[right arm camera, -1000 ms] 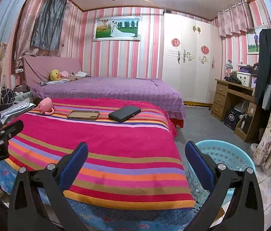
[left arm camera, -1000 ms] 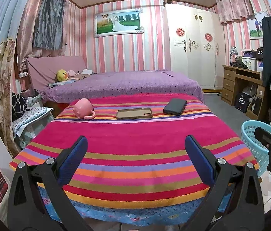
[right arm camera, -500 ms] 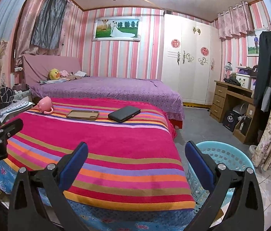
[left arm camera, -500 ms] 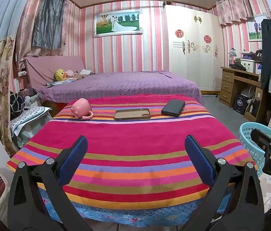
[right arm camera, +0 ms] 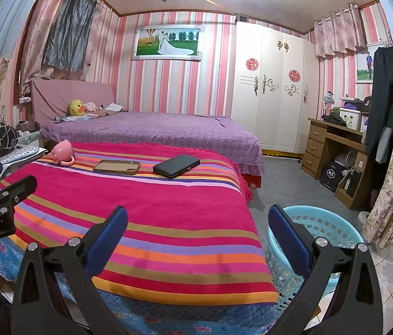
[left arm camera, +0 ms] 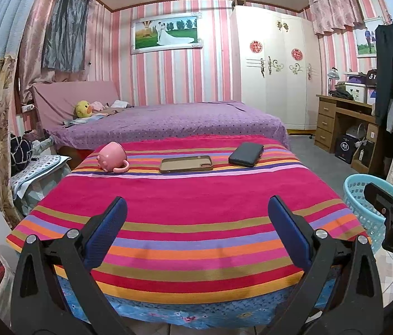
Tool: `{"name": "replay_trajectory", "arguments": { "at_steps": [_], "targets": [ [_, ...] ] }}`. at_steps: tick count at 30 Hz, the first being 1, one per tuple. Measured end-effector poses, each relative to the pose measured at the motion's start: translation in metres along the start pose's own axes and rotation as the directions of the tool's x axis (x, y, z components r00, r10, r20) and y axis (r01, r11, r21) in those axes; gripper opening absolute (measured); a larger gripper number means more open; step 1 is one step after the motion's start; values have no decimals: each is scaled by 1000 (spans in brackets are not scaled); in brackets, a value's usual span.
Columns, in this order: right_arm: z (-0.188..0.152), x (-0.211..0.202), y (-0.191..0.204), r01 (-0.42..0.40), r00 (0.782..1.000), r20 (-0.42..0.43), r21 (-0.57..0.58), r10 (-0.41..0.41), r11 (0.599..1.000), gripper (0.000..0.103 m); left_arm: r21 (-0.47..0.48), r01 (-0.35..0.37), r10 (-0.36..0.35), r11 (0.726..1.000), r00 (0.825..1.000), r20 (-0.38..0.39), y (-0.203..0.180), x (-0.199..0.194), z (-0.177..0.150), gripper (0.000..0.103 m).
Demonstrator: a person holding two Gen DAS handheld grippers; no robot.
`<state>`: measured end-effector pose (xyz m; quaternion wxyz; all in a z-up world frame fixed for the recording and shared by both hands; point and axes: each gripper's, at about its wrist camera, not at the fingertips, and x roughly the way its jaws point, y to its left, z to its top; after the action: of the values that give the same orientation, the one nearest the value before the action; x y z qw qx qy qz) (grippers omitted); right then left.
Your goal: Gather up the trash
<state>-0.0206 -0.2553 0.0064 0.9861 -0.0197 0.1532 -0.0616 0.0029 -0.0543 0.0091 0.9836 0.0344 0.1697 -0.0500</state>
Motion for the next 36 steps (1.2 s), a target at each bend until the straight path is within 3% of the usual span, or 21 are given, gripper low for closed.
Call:
{"name": "replay_trajectory", "arguments": {
  "at_steps": [36],
  "targets": [
    [-1, -2, -4, 5, 1000, 4, 1, -5, 1000, 98, 4, 9, -9, 1000, 1000, 6, -5, -2, -2, 98]
  ]
}}
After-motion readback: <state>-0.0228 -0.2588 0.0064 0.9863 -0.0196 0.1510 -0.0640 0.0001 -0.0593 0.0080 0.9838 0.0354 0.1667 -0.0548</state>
